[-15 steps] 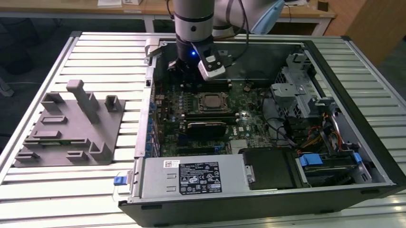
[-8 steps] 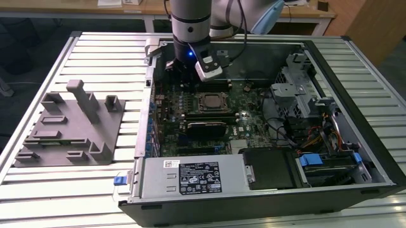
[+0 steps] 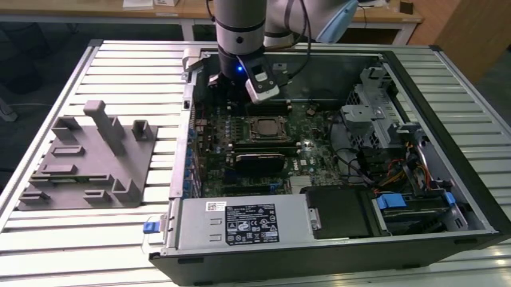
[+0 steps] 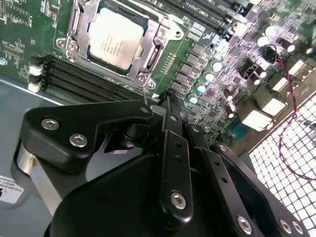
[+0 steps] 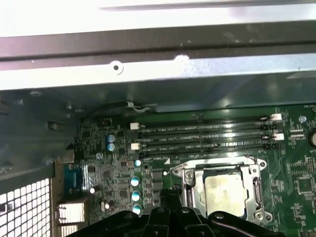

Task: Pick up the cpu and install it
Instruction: 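Install the first cpu locking lever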

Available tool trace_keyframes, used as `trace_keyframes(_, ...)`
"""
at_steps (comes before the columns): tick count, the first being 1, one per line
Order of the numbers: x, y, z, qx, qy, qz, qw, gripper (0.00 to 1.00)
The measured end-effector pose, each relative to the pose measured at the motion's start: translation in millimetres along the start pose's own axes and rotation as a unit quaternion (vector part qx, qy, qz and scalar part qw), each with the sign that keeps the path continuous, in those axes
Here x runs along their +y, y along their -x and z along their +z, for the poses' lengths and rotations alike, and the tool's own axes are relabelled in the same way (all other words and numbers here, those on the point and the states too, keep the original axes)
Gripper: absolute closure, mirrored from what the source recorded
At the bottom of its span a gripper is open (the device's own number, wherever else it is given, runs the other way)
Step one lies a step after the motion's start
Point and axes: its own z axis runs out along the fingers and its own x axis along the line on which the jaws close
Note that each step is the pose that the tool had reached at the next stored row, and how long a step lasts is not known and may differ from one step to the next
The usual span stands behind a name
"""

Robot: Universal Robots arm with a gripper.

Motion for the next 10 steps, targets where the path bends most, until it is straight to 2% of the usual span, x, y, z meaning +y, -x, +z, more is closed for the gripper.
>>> trace_keyframes(1, -0.1, 0.0, 0.0, 0.0003, 0.0033, 0.0, 1.0, 0.89)
trace_keyframes(7, -0.3, 0.1, 0.0, 0.0011, 0.0136, 0.0, 0.9999, 0.89)
trace_keyframes(10, -0.5, 0.1, -0.1, 0.0017, 0.0211, 0.0, 0.9998, 0.89)
